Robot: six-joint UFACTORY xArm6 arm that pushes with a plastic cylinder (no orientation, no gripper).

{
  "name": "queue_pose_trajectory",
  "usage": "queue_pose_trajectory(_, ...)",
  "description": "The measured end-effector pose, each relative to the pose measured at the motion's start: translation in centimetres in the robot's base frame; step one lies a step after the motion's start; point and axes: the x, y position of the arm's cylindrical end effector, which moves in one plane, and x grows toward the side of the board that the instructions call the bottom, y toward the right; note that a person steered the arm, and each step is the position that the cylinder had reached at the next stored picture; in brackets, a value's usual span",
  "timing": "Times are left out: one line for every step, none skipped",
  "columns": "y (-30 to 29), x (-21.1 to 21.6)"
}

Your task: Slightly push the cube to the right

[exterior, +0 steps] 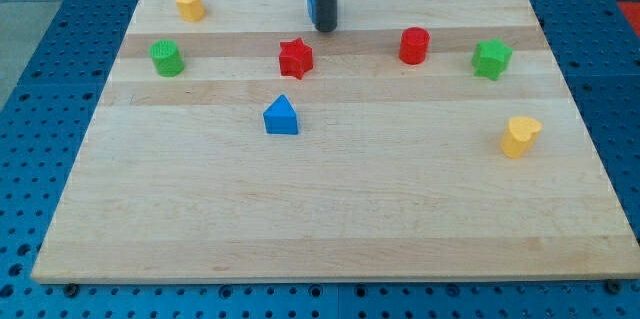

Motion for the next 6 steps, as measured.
queue_pose_trajectory(-4.1,-0.5)
queue_pose_trajectory(-5.5,-2.2)
queue_pose_trajectory(-5.2,-4.0)
queue_pose_trajectory(-1.9,-4.6)
queue_pose_trajectory(-0.9,-4.6)
queue_pose_trajectory(-0.9,-4.6)
